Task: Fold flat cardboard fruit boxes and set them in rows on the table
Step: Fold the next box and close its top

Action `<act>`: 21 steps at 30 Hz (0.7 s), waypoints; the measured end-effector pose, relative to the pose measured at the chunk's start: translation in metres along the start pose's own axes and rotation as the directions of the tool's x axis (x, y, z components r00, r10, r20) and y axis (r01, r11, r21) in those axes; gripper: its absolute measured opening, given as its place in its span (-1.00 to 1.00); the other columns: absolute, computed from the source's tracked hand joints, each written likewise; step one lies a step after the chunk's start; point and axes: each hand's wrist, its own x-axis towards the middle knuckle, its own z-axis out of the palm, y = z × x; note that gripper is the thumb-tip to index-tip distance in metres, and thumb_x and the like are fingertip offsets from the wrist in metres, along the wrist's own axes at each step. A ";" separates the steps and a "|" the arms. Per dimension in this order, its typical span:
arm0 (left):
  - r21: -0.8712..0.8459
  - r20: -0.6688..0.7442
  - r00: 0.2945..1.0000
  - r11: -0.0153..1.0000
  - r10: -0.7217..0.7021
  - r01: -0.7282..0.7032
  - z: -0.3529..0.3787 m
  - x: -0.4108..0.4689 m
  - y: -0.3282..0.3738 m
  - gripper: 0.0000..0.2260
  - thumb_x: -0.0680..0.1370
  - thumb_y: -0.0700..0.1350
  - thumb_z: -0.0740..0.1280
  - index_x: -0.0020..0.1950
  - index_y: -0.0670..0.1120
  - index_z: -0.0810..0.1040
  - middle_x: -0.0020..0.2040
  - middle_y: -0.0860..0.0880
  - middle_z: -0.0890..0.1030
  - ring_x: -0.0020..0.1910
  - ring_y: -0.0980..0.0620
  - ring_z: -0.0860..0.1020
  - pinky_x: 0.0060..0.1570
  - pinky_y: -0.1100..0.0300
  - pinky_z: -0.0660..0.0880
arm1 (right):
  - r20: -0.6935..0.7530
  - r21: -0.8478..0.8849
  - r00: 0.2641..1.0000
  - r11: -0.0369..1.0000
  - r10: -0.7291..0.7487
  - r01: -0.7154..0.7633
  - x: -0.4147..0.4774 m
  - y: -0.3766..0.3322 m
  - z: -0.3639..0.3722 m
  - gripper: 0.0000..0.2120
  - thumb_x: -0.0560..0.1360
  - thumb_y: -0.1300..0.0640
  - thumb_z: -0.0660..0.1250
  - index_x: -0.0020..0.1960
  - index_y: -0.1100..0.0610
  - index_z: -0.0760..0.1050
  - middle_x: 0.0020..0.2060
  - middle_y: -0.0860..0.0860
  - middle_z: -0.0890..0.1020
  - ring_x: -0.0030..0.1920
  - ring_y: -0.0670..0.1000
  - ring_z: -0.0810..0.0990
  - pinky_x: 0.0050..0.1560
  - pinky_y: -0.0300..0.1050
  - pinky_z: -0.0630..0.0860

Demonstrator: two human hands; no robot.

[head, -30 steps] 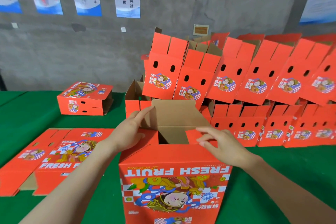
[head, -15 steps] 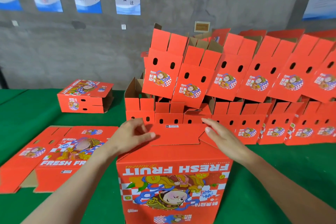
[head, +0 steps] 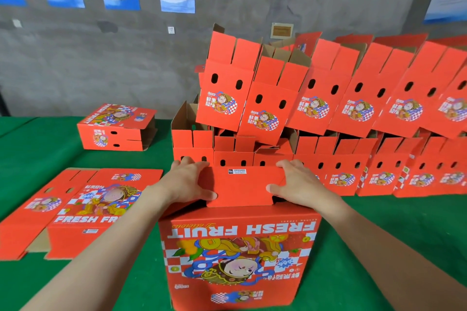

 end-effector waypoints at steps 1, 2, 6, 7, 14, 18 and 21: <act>0.013 -0.015 1.000 1.000 0.003 -0.002 0.001 0.000 0.000 -0.18 0.32 0.22 0.47 0.49 0.09 0.18 0.32 -0.09 0.29 0.33 -0.16 0.23 0.32 -0.06 0.31 | -0.006 -0.029 1.000 1.000 -0.001 0.001 -0.001 -0.001 0.001 -0.34 0.45 -0.21 0.33 0.43 -0.01 0.18 0.31 0.07 0.30 0.28 0.14 0.36 0.24 0.08 0.41; 0.024 -0.031 0.999 1.000 0.005 -0.005 0.003 -0.001 0.001 -0.19 0.31 0.22 0.47 0.47 0.09 0.20 0.30 -0.08 0.30 0.31 -0.15 0.25 0.30 -0.06 0.33 | -0.009 -0.056 1.000 0.998 0.000 -0.001 -0.003 -0.003 0.001 -0.35 0.46 -0.21 0.33 0.43 0.00 0.17 0.32 0.08 0.29 0.29 0.16 0.35 0.25 0.10 0.40; 0.041 -0.069 0.998 0.999 0.002 0.001 0.005 -0.003 0.003 -0.20 0.30 0.22 0.48 0.44 0.07 0.21 0.29 -0.08 0.31 0.30 -0.15 0.27 0.28 -0.06 0.36 | -0.020 -0.112 1.000 0.994 0.004 -0.006 -0.006 -0.007 0.001 -0.35 0.47 -0.20 0.33 0.42 0.02 0.15 0.31 0.11 0.28 0.29 0.19 0.34 0.25 0.11 0.40; 0.046 -0.076 0.997 0.999 0.002 0.002 0.005 -0.003 0.004 -0.20 0.30 0.22 0.49 0.44 0.07 0.21 0.29 -0.09 0.31 0.30 -0.15 0.27 0.28 -0.07 0.36 | -0.025 -0.123 1.000 0.992 0.003 -0.006 -0.007 -0.008 0.002 -0.35 0.47 -0.20 0.33 0.42 0.02 0.15 0.30 0.12 0.27 0.28 0.20 0.35 0.24 0.12 0.40; -0.225 -0.142 0.990 0.974 -0.001 -0.031 0.000 -0.007 -0.002 -0.35 0.41 0.07 0.47 0.45 0.03 0.31 0.32 -0.11 0.34 0.30 -0.09 0.35 0.33 0.04 0.32 | 0.003 0.118 0.999 0.992 -0.032 0.032 -0.005 0.005 0.002 -0.39 0.51 -0.17 0.29 0.46 0.01 0.18 0.40 0.07 0.24 0.23 0.07 0.43 0.21 -0.08 0.36; -0.954 -0.159 0.932 0.294 -0.326 -0.060 -0.003 -0.023 -0.012 -0.64 0.56 -0.14 0.33 0.35 -0.07 0.42 0.19 -0.04 0.47 -0.12 0.18 0.56 -0.32 0.33 0.54 | 0.057 0.672 0.987 0.725 0.153 -0.151 -0.009 0.022 -0.002 -0.41 0.57 -0.22 0.14 0.50 0.04 0.19 0.49 0.01 0.23 0.47 0.05 0.23 0.37 -0.03 0.19; -0.979 0.026 0.932 0.179 -0.361 0.096 0.015 -0.038 -0.033 -0.77 0.63 0.04 0.15 0.18 -0.03 0.47 0.05 0.05 0.51 -0.10 0.25 0.59 -0.35 0.37 0.49 | 0.243 0.815 0.913 0.443 0.327 -0.375 -0.023 0.045 0.010 -0.49 0.61 -0.19 0.07 0.37 0.15 0.39 0.27 0.07 0.52 0.31 0.09 0.46 0.29 0.04 0.36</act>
